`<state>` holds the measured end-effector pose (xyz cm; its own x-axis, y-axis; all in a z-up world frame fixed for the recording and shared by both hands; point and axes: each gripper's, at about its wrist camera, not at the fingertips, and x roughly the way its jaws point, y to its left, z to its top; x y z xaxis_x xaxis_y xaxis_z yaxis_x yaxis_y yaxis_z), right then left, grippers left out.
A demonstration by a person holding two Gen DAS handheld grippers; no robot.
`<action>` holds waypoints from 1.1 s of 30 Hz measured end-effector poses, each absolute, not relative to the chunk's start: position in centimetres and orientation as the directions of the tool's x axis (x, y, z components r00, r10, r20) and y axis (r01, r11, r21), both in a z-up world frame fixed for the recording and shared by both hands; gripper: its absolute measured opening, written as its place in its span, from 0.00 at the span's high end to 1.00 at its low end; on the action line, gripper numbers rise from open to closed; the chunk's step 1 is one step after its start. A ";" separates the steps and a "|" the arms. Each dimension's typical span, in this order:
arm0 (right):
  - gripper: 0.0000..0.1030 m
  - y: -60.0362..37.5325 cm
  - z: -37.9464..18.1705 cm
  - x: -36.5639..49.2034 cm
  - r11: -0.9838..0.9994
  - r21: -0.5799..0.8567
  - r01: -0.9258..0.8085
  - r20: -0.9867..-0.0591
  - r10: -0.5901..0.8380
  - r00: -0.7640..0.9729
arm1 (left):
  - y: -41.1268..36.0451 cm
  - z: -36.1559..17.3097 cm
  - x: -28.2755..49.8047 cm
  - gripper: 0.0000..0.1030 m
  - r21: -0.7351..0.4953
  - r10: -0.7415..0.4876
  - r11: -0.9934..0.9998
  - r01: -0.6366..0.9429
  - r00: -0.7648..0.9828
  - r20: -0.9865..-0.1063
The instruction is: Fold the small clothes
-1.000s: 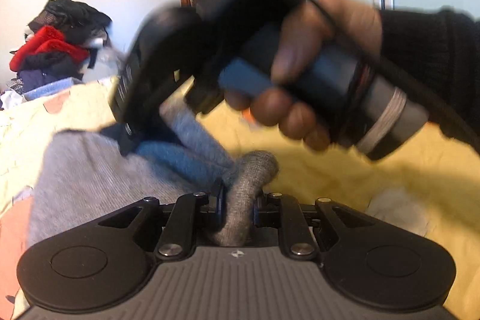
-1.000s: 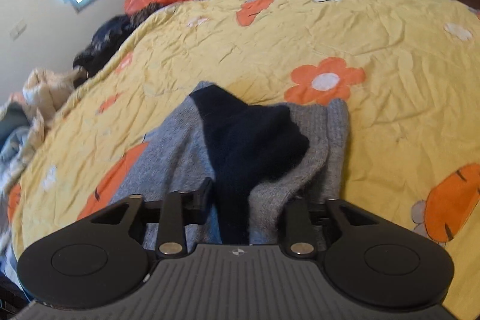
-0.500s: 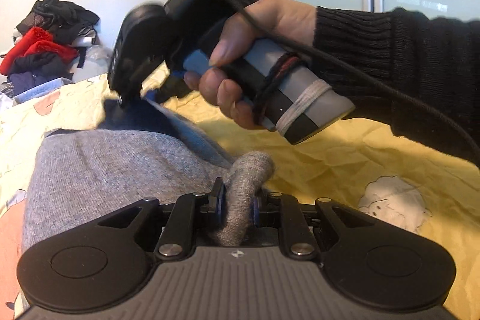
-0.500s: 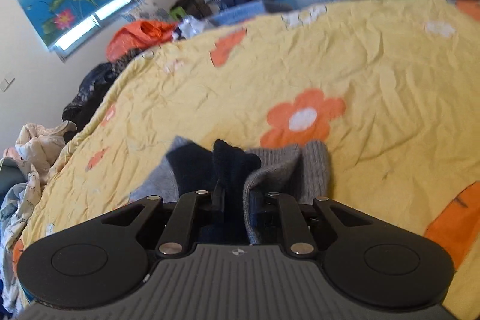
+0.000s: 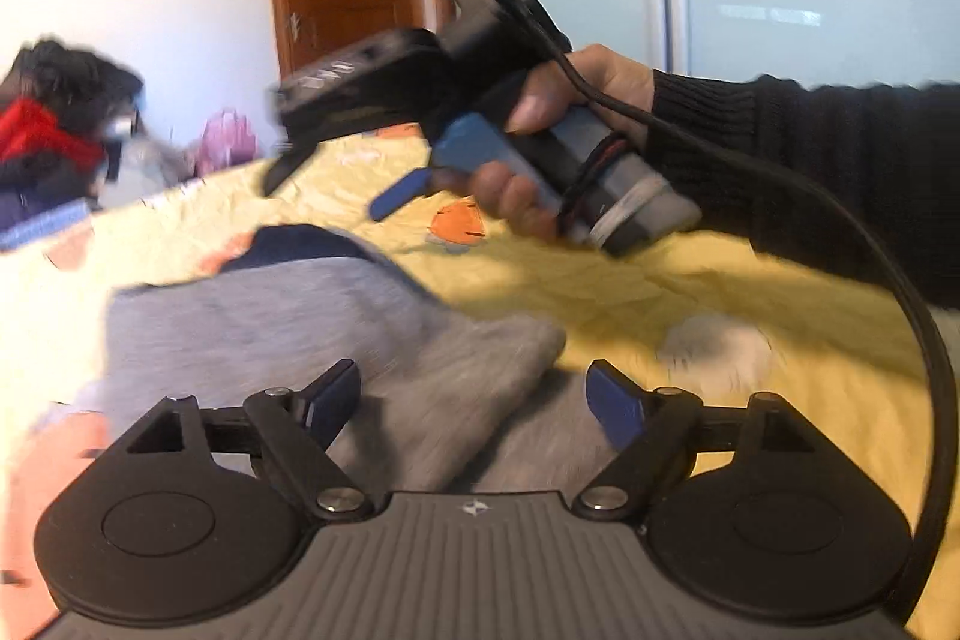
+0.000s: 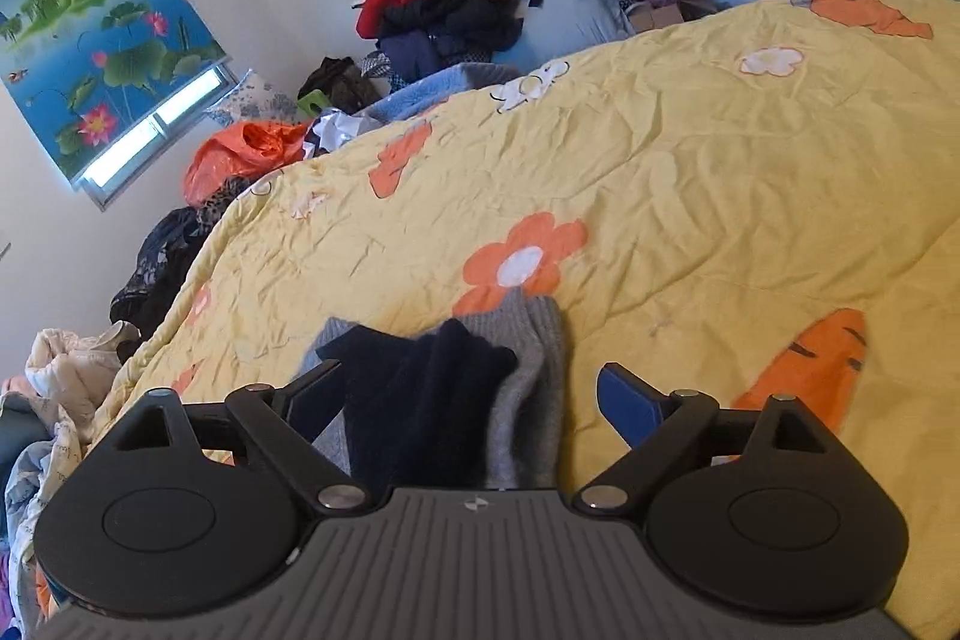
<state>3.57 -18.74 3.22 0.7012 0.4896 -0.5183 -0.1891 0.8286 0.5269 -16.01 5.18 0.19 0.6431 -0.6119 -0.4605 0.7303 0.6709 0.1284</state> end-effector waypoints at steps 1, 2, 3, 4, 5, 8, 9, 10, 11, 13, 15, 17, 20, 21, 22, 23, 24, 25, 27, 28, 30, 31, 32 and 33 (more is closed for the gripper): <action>0.11 -19.0 3.0 3.5 0.828 0.529 -0.185 -0.526 0.491 0.695 | 6.4 0.4 -16.4 0.20 0.135 -0.611 0.673 0.727 0.649 -0.452; 0.11 -19.1 2.7 3.5 0.830 0.527 -0.182 -0.534 0.490 0.689 | 7.8 0.7 -16.6 0.20 0.128 -0.611 0.684 0.718 0.660 -0.437; 0.11 -19.1 2.3 3.4 0.833 0.523 -0.182 -0.542 0.489 0.683 | 9.2 1.1 -16.5 0.20 0.104 -0.617 0.694 0.712 0.663 -0.424; 0.11 -19.1 1.9 3.5 0.835 0.521 -0.178 -0.552 0.489 0.676 | 10.6 1.7 -16.3 0.20 0.069 -0.621 0.708 0.702 0.667 -0.412; 0.12 -19.0 1.5 3.6 0.834 0.524 -0.171 -0.561 0.489 0.668 | 12.0 2.2 -15.8 0.20 0.026 -0.617 0.733 0.680 0.679 -0.398; 0.12 -18.7 0.3 4.0 0.822 0.553 -0.137 -0.581 0.498 0.643 | 15.1 3.1 -12.2 0.20 -0.098 -0.587 0.794 0.600 0.716 -0.376; 0.11 -18.5 0.0 4.0 0.813 0.567 -0.133 -0.582 0.509 0.634 | 15.8 3.3 -10.9 0.18 -0.136 -0.556 0.824 0.550 0.740 -0.378; 0.11 -18.2 -0.3 4.1 0.803 0.580 -0.134 -0.577 0.522 0.628 | 16.3 3.2 -9.5 0.17 -0.180 -0.531 0.845 0.504 0.754 -0.387; 0.11 -17.9 -0.3 4.0 0.798 0.586 -0.143 -0.567 0.530 0.631 | 17.0 3.1 -7.8 0.17 -0.244 -0.517 0.856 0.456 0.753 -0.406; 0.10 -17.1 -0.3 4.0 0.795 0.585 -0.158 -0.565 0.540 0.624 | 17.8 2.3 -4.0 0.17 -0.384 -0.501 0.857 0.344 0.731 -0.463; 0.10 -16.3 -0.1 3.8 0.805 0.567 -0.178 -0.572 0.539 0.618 | 18.3 1.2 -0.8 0.17 -0.515 -0.534 0.814 0.268 0.694 -0.482; 0.11 -15.5 0.0 3.6 0.819 0.536 -0.202 -0.583 0.533 0.614 | 18.2 0.3 1.7 0.17 -0.605 -0.582 0.763 0.227 0.647 -0.492; 0.34 -14.8 0.0 3.2 0.828 0.516 -0.219 -0.592 0.529 0.608 | 17.5 -1.3 4.2 0.27 -0.674 -0.628 0.715 0.185 0.593 -0.503; 0.47 -14.9 -0.1 3.1 0.811 0.544 -0.216 -0.583 0.550 0.598 | 17.3 -1.4 4.6 0.48 -0.679 -0.632 0.711 0.185 0.592 -0.501; 0.52 -14.9 -0.3 2.9 0.796 0.569 -0.207 -0.571 0.563 0.598 | 16.8 -1.8 5.0 0.62 -0.679 -0.630 0.714 0.170 0.579 -0.518; 0.54 -14.8 -0.2 2.6 0.795 0.572 -0.199 -0.565 0.559 0.607 | 16.6 -2.1 5.4 0.64 -0.684 -0.629 0.713 0.153 0.571 -0.528; 0.56 -14.6 -0.1 2.3 0.797 0.572 -0.193 -0.562 0.552 0.616 | 16.8 -2.2 5.6 0.72 -0.693 -0.635 0.705 0.150 0.569 -0.523; 0.59 -14.3 0.1 2.2 0.796 0.574 -0.190 -0.557 0.551 0.622 | 16.9 -2.0 5.5 0.73 -0.693 -0.639 0.703 0.162 0.573 -0.514; 0.60 -13.7 0.6 2.0 0.780 0.597 -0.189 -0.539 0.565 0.625 | 16.8 -1.6 4.9 0.75 -0.663 -0.623 0.724 0.190 0.592 -0.511; 0.61 -13.4 1.0 2.0 0.767 0.611 -0.196 -0.525 0.578 0.624 | 17.0 -1.2 4.6 0.75 -0.655 -0.618 0.730 0.198 0.601 -0.507; 0.62 -12.5 1.8 2.3 0.732 0.646 -0.217 -0.488 0.614 0.620 | 18.0 0.2 3.9 0.76 -0.653 -0.613 0.730 0.204 0.618 -0.492; 0.62 -11.9 2.2 2.6 0.709 0.668 -0.226 -0.468 0.637 0.613 | 18.4 0.7 3.9 0.76 -0.650 -0.609 0.731 0.208 0.627 -0.485; 0.62 -11.1 2.6 3.0 0.687 0.687 -0.236 -0.448 0.656 0.608 | 19.1 1.5 3.7 0.76 -0.641 -0.600 0.738 0.213 0.642 -0.477; 0.62 -10.3 2.9 3.4 0.674 0.697 -0.247 -0.432 0.669 0.605 | 19.7 2.3 3.8 0.76 -0.624 -0.582 0.751 0.215 0.662 -0.473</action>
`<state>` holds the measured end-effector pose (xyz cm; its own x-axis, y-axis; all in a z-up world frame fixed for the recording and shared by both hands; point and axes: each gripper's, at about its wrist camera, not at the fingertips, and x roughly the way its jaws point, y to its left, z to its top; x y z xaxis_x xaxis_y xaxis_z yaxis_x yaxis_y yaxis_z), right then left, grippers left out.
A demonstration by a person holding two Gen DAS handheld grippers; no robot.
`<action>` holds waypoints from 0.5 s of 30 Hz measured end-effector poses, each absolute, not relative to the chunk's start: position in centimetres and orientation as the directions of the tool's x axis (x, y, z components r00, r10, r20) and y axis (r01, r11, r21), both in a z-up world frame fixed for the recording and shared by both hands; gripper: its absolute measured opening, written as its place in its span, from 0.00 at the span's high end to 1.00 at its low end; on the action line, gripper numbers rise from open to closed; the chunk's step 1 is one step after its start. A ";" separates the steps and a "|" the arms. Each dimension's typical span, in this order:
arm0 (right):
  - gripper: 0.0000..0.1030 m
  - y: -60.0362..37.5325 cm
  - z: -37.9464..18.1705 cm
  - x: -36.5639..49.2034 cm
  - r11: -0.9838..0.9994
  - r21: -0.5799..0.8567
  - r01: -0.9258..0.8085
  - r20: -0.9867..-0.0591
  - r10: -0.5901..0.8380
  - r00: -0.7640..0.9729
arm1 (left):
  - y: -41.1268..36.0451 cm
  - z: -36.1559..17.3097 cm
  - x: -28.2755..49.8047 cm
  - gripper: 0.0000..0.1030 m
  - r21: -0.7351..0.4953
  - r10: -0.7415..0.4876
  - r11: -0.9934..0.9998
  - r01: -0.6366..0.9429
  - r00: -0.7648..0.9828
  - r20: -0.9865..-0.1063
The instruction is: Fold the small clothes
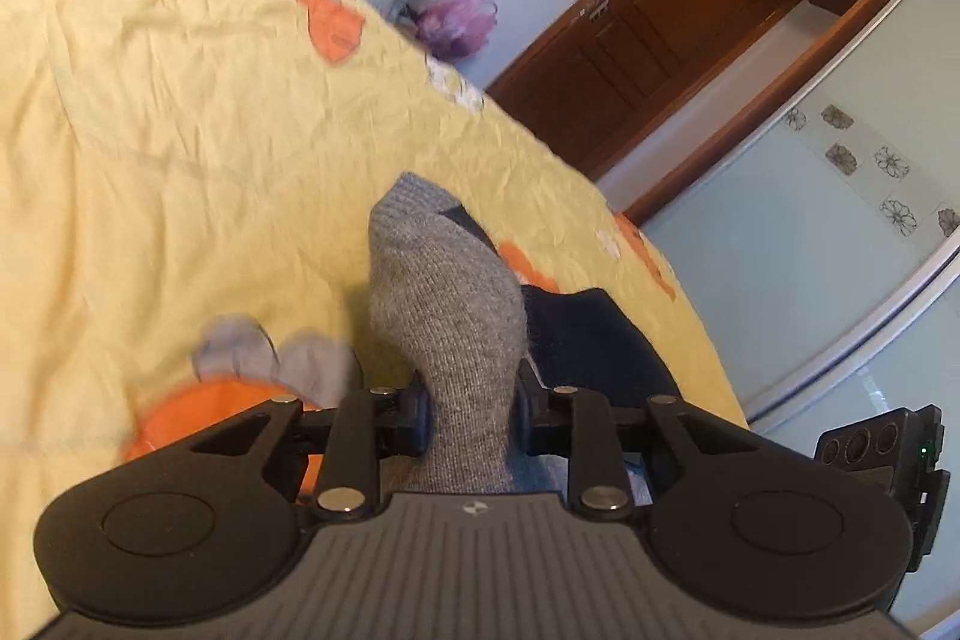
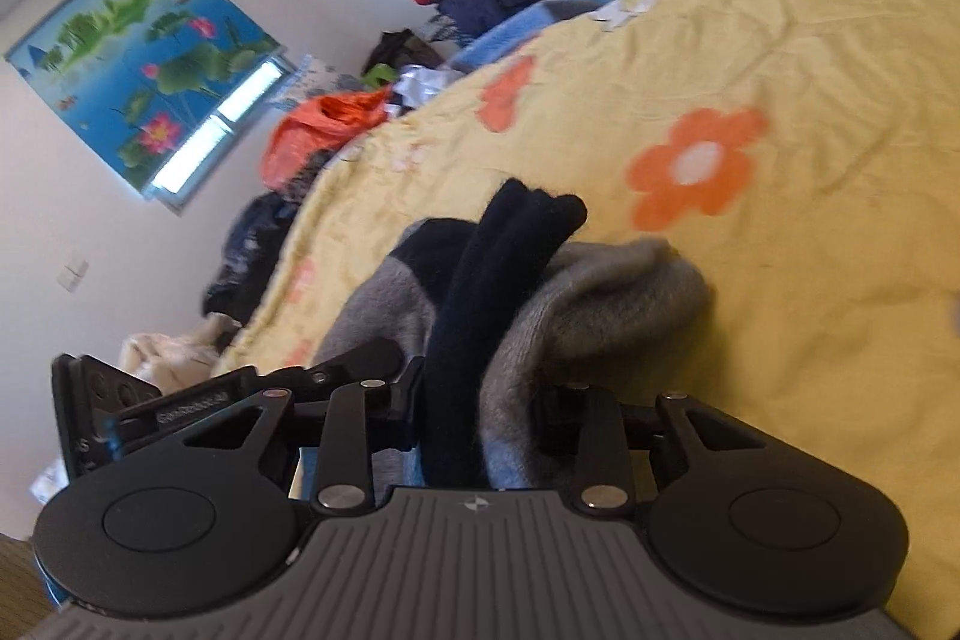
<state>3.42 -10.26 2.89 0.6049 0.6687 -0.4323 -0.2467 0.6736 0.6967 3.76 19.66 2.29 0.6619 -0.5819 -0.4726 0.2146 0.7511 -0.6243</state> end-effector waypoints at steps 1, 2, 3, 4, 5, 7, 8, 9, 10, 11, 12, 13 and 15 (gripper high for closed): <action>0.62 -9.4 3.1 4.1 0.665 0.702 -0.254 -0.423 0.676 0.603 | 20.2 2.8 4.0 0.76 -0.608 -0.563 0.765 0.212 0.680 -0.471; 0.62 -8.5 3.1 4.7 0.660 0.708 -0.252 -0.419 0.679 0.603 | 20.9 3.4 4.5 0.75 -0.596 -0.543 0.777 0.203 0.695 -0.472; 0.62 -7.8 2.9 5.6 0.655 0.717 -0.239 -0.418 0.678 0.604 | 21.6 3.7 5.2 0.75 -0.587 -0.524 0.788 0.187 0.704 -0.479; 0.61 -7.2 2.4 6.5 0.652 0.726 -0.219 -0.424 0.675 0.604 | 22.2 3.8 5.9 0.75 -0.574 -0.508 0.800 0.175 0.706 -0.493; 0.58 -6.8 1.8 7.4 0.657 0.727 -0.199 -0.438 0.667 0.603 | 22.6 3.7 6.7 0.75 -0.551 -0.499 0.815 0.179 0.701 -0.510; 0.48 -6.3 0.1 8.7 0.682 0.720 -0.130 -0.489 0.631 0.602 | 23.1 2.3 8.4 0.69 -0.505 -0.449 0.853 0.132 0.677 -0.583; 0.45 -6.5 -0.4 8.8 0.680 0.727 -0.099 -0.503 0.625 0.597 | 23.6 1.5 8.5 0.69 -0.509 -0.439 0.855 0.095 0.656 -0.615; 0.36 -6.8 -0.9 8.4 0.668 0.740 -0.081 -0.504 0.629 0.592 | 24.2 0.9 8.0 0.65 -0.534 -0.451 0.841 0.080 0.650 -0.612; 0.34 -7.3 -1.0 7.6 0.657 0.748 -0.090 -0.488 0.638 0.596 | 24.8 0.7 6.8 0.58 -0.558 -0.465 0.826 0.086 0.665 -0.585; 0.34 -7.7 -0.8 6.7 0.662 0.741 -0.112 -0.479 0.637 0.604 | 25.2 0.8 5.4 0.53 -0.561 -0.470 0.821 0.110 0.688 -0.553; 0.34 -8.2 -0.3 5.5 0.686 0.715 -0.133 -0.481 0.621 0.619 | 25.6 1.1 3.9 0.39 -0.548 -0.468 0.825 0.136 0.708 -0.529; 0.34 -8.8 0.2 4.3 0.714 0.683 -0.153 -0.483 0.599 0.639 | 25.8 1.2 2.5 0.33 -0.533 -0.461 0.832 0.153 0.725 -0.512; 0.34 -9.8 1.5 1.8 0.759 0.622 -0.195 -0.470 0.560 0.682 | 26.1 1.6 -0.4 0.33 -0.488 -0.443 0.852 0.191 0.760 -0.475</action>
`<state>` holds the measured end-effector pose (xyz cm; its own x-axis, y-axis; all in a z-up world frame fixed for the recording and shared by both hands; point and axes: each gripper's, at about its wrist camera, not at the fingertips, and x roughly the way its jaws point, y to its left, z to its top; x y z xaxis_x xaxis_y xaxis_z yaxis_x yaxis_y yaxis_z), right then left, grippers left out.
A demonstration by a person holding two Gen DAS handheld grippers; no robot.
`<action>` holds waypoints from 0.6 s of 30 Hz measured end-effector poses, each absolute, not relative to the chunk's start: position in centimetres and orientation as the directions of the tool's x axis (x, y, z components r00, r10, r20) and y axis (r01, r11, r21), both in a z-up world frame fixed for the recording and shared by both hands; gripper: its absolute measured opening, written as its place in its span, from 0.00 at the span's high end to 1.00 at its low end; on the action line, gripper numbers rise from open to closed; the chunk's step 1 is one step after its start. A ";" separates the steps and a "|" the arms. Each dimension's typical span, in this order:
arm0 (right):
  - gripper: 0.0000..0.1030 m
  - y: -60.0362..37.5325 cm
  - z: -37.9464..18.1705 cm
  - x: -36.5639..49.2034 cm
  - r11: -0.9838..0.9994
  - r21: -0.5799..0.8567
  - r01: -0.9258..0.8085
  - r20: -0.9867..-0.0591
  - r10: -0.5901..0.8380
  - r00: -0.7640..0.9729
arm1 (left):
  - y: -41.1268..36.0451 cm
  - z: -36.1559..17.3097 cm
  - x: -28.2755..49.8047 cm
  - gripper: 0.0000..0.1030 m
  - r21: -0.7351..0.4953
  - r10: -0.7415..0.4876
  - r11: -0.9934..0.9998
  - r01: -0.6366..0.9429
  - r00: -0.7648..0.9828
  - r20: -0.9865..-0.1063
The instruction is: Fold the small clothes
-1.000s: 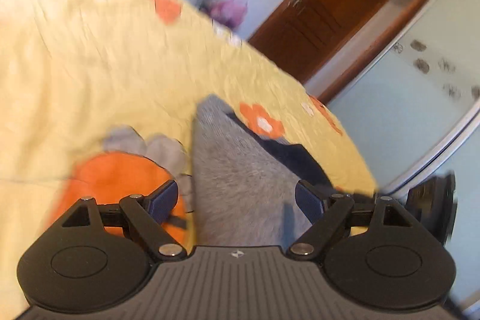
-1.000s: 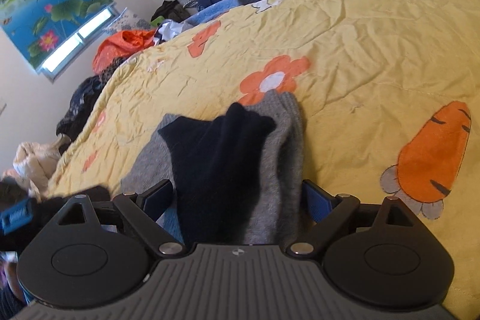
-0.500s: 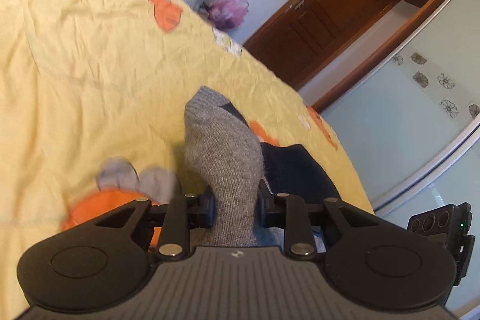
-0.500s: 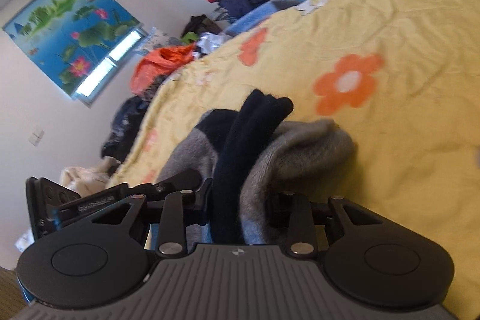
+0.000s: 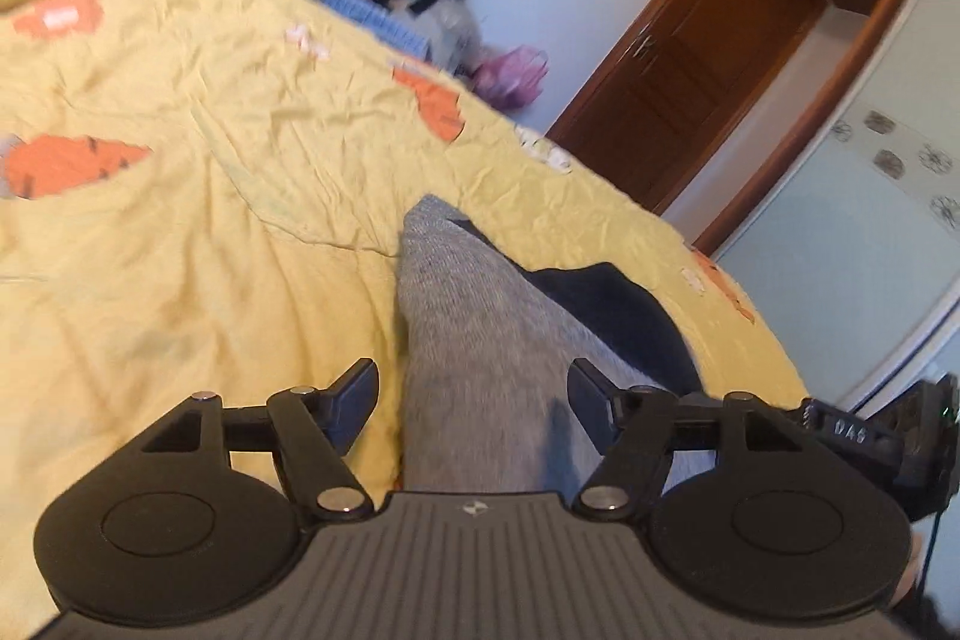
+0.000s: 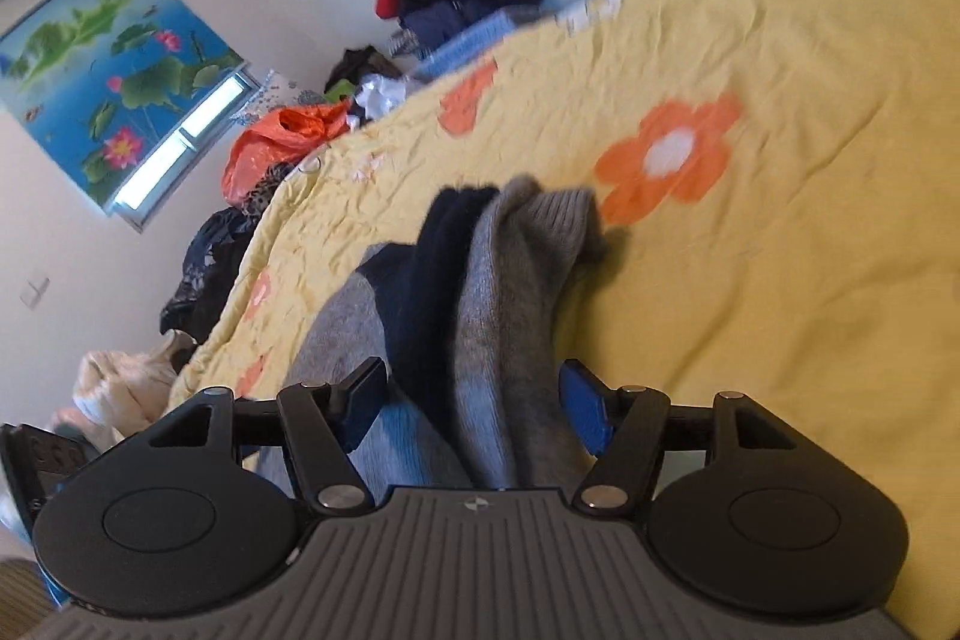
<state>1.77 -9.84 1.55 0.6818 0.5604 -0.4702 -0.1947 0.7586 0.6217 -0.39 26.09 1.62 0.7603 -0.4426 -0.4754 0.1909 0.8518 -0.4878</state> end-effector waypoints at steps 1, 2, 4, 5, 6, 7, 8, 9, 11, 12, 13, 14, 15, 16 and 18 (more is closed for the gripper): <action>0.35 -10.3 2.2 0.6 0.775 0.594 -0.216 -0.468 0.551 0.691 | 26.0 1.9 -1.7 0.33 -0.442 -0.423 0.872 0.209 0.777 -0.466; 0.36 -10.5 2.8 -0.4 0.782 0.574 -0.242 -0.467 0.556 0.688 | 25.7 2.2 -3.2 0.33 -0.389 -0.398 0.894 0.224 0.797 -0.454; 0.38 -10.7 3.5 -2.0 0.777 0.557 -0.294 -0.469 0.586 0.661 | 24.7 2.8 -6.4 0.33 -0.259 -0.365 0.925 0.277 0.835 -0.411; 0.40 -10.5 3.6 -2.6 0.776 0.546 -0.316 -0.477 0.598 0.645 | 23.9 3.1 -8.2 0.33 -0.174 -0.356 0.934 0.312 0.852 -0.384; 0.43 -10.2 3.7 -3.0 0.781 0.524 -0.341 -0.489 0.603 0.630 | 23.1 3.1 -9.7 0.33 -0.094 -0.346 0.937 0.336 0.866 -0.361; 0.46 -9.6 3.7 -3.4 0.796 0.485 -0.361 -0.506 0.593 0.627 | 22.4 2.9 -10.9 0.33 -0.030 -0.342 0.935 0.353 0.874 -0.346; 0.47 -9.0 3.6 -3.6 0.815 0.443 -0.373 -0.525 0.573 0.629 | 21.8 2.7 -12.0 0.33 0.029 -0.343 0.926 0.376 0.874 -0.345; 0.51 -8.5 3.5 -3.8 0.828 0.409 -0.383 -0.540 0.558 0.630 | 21.2 2.3 -12.8 0.33 0.065 -0.349 0.916 0.397 0.864 -0.362; 0.54 -7.7 3.4 -3.9 0.826 0.388 -0.409 -0.551 0.564 0.615 | 20.4 1.3 -12.9 0.33 0.105 -0.334 0.908 0.406 0.851 -0.406; 0.54 -7.2 3.5 -4.0 0.826 0.377 -0.419 -0.553 0.563 0.613 | 20.2 0.9 -13.0 0.33 0.118 -0.325 0.907 0.404 0.850 -0.414; 0.54 -6.8 3.5 -4.1 0.828 0.360 -0.429 -0.554 0.560 0.616 | 20.1 0.7 -13.0 0.33 0.124 -0.321 0.906 0.404 0.849 -0.420; 0.54 -6.5 3.6 -4.1 0.833 0.341 -0.436 -0.554 0.552 0.622 | 20.1 0.6 -13.0 0.33 0.123 -0.320 0.907 0.403 0.848 -0.423; 0.54 -6.3 3.7 -4.1 0.838 0.327 -0.437 -0.557 0.544 0.627 | 20.1 0.6 -12.9 0.33 0.118 -0.326 0.905 0.408 0.845 -0.424; 0.54 -6.2 3.6 -3.9 0.838 0.324 -0.438 -0.561 0.543 0.624 | 20.1 0.6 -12.8 0.33 0.114 -0.335 0.901 0.418 0.839 -0.428; 0.54 -6.2 3.3 -3.6 0.840 0.330 -0.430 -0.572 0.541 0.617 | 19.9 0.3 -12.6 0.33 0.122 -0.344 0.891 0.438 0.825 -0.448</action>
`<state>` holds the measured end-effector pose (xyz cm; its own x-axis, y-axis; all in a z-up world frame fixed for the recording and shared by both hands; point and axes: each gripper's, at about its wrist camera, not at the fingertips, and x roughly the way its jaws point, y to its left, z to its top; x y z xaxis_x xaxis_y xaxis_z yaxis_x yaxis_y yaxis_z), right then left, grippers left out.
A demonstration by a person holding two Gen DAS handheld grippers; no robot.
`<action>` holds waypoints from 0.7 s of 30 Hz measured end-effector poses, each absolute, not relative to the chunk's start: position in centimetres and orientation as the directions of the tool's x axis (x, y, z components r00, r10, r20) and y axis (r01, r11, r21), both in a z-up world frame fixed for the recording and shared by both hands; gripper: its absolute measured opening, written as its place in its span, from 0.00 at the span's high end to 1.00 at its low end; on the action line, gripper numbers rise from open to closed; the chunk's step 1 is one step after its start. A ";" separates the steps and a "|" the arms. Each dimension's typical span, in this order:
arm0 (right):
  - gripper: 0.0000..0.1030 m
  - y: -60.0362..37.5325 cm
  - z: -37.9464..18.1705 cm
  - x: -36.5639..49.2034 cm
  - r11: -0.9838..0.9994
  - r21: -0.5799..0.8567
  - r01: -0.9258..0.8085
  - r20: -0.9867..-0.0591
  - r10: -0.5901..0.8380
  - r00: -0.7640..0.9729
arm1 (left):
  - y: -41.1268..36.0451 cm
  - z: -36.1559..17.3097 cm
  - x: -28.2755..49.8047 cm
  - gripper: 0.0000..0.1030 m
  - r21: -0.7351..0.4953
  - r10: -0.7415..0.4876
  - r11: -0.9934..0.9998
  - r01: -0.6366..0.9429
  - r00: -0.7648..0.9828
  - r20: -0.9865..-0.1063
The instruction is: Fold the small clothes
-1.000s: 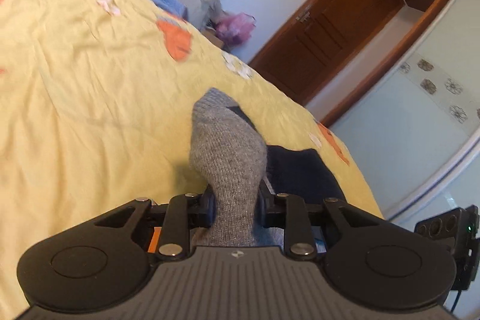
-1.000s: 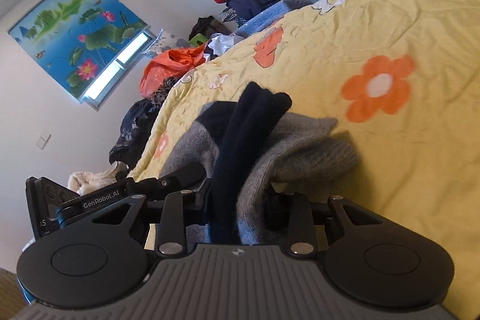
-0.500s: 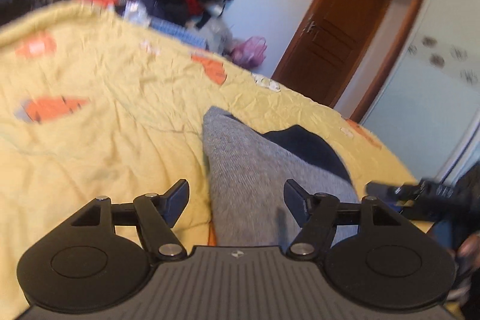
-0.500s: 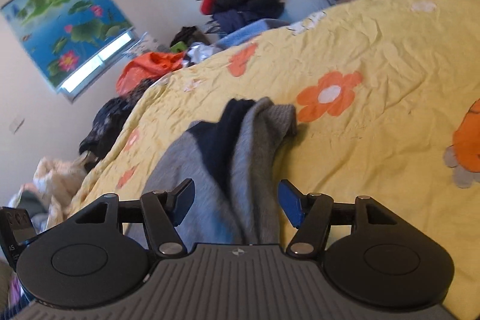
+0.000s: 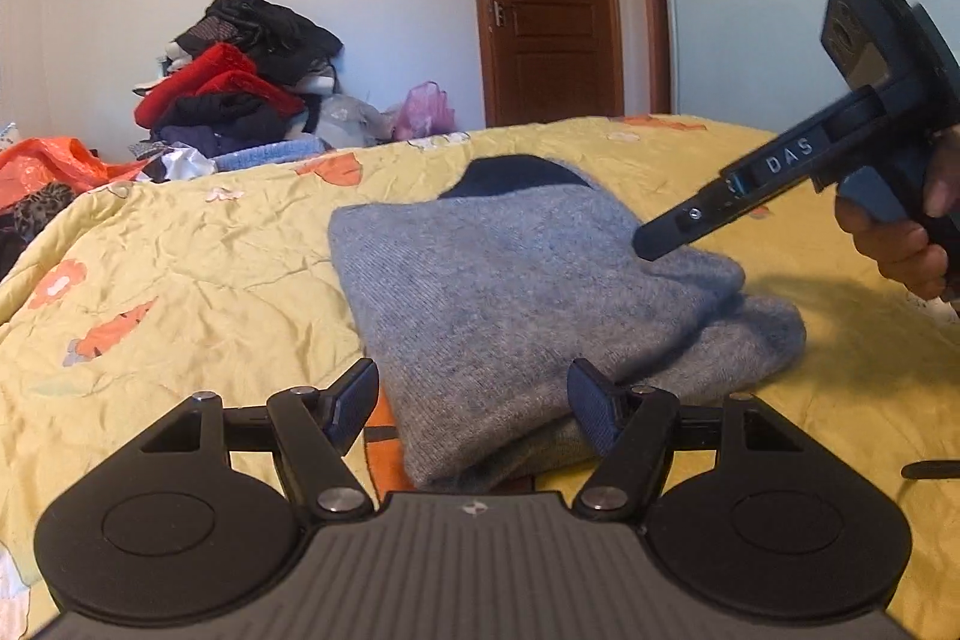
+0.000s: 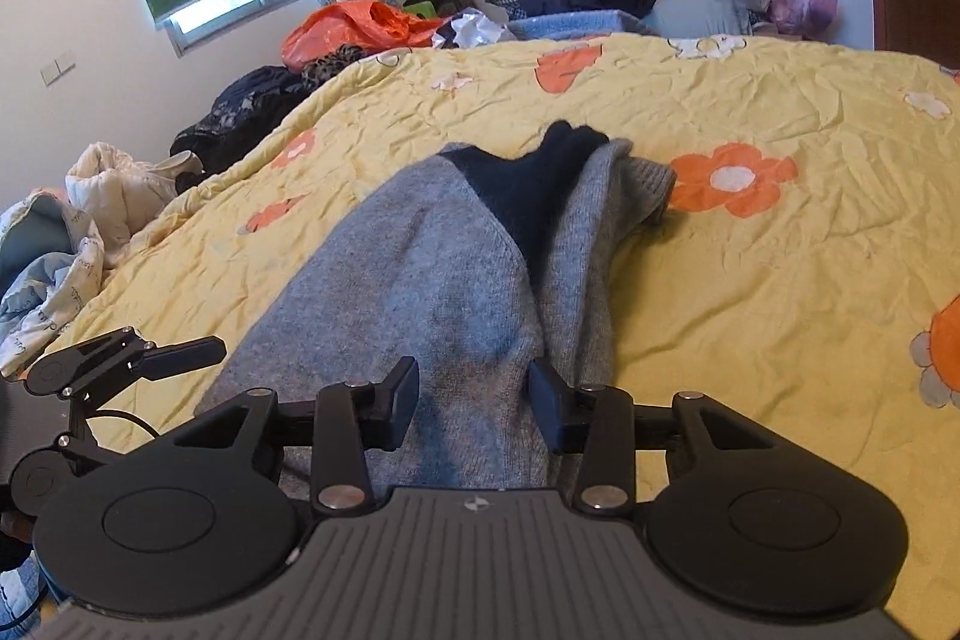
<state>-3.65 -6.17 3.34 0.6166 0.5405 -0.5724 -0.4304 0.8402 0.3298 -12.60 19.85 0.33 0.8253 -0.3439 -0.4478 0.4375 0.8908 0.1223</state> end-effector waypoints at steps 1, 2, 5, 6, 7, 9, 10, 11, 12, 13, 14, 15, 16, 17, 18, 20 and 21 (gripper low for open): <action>0.54 -6.2 3.2 -3.6 0.845 0.326 -0.423 -0.574 0.533 0.622 | 19.7 0.2 -12.4 0.33 0.128 -0.347 0.885 0.448 0.817 -0.461; 0.54 -6.3 3.1 -3.4 0.847 0.328 -0.418 -0.576 0.530 0.622 | 19.5 0.1 -12.5 0.33 0.130 -0.358 0.876 0.465 0.806 -0.471; 0.54 -6.5 2.4 -3.0 0.834 0.370 -0.409 -0.585 0.551 0.595 | 19.0 -0.1 -12.7 0.33 0.153 -0.354 0.868 0.471 0.806 -0.474; 0.54 -6.4 2.2 -3.0 0.832 0.373 -0.410 -0.590 0.554 0.587 | 19.0 -0.1 -12.8 0.33 0.151 -0.351 0.871 0.468 0.806 -0.478; 0.57 -6.4 2.1 -3.2 0.830 0.373 -0.415 -0.591 0.557 0.583 | 19.1 -0.2 -12.6 0.33 0.145 -0.346 0.875 0.462 0.806 -0.480; 0.78 -6.2 2.0 -3.5 0.816 0.382 -0.433 -0.589 0.576 0.566 | 19.2 -0.2 -12.3 0.33 0.135 -0.337 0.882 0.451 0.806 -0.487; 0.84 -6.2 2.0 -3.6 0.809 0.394 -0.436 -0.591 0.586 0.555 | 19.2 -0.2 -12.2 0.33 0.132 -0.331 0.886 0.445 0.805 -0.493; 0.84 -6.2 2.0 -3.8 0.807 0.396 -0.437 -0.586 0.589 0.557 | 19.3 -0.2 -12.1 0.35 0.134 -0.326 0.887 0.441 0.806 -0.494; 0.84 -6.2 2.1 -3.9 0.808 0.393 -0.439 -0.583 0.588 0.560 | 19.3 -0.2 -12.1 0.40 0.138 -0.326 0.886 0.442 0.807 -0.492; 0.84 -6.3 2.2 -4.0 0.808 0.395 -0.437 -0.585 0.588 0.558 | 19.2 -0.2 -12.1 0.40 0.144 -0.327 0.884 0.446 0.806 -0.493; 0.84 -6.3 2.4 -4.1 0.806 0.401 -0.436 -0.584 0.591 0.557 | 19.1 -0.2 -12.2 0.40 0.148 -0.328 0.881 0.449 0.807 -0.491; 0.84 -6.5 2.6 -4.1 0.804 0.406 -0.435 -0.579 0.595 0.558 | 19.1 -0.1 -12.3 0.40 0.151 -0.333 0.878 0.455 0.805 -0.491; 0.84 -6.5 2.8 -4.2 0.803 0.408 -0.435 -0.576 0.596 0.560 | 19.1 -0.1 -12.5 0.40 0.155 -0.337 0.873 0.461 0.804 -0.490; 0.84 -6.5 3.0 -4.2 0.801 0.409 -0.436 -0.573 0.598 0.560 | 19.0 -0.1 -12.6 0.40 0.165 -0.336 0.871 0.463 0.806 -0.487; 0.84 -6.6 3.1 -4.2 0.800 0.414 -0.434 -0.572 0.600 0.560 | 19.0 -0.1 -12.6 0.40 0.175 -0.332 0.869 0.464 0.806 -0.489; 0.84 -6.7 3.1 -4.0 0.802 0.416 -0.428 -0.576 0.597 0.558 | 19.0 -0.1 -12.7 0.40 0.173 -0.341 0.864 0.474 0.801 -0.491; 0.84 -6.7 3.0 -3.9 0.806 0.413 -0.425 -0.581 0.592 0.558 | 19.0 -0.1 -12.8 0.40 0.172 -0.347 0.861 0.478 0.800 -0.490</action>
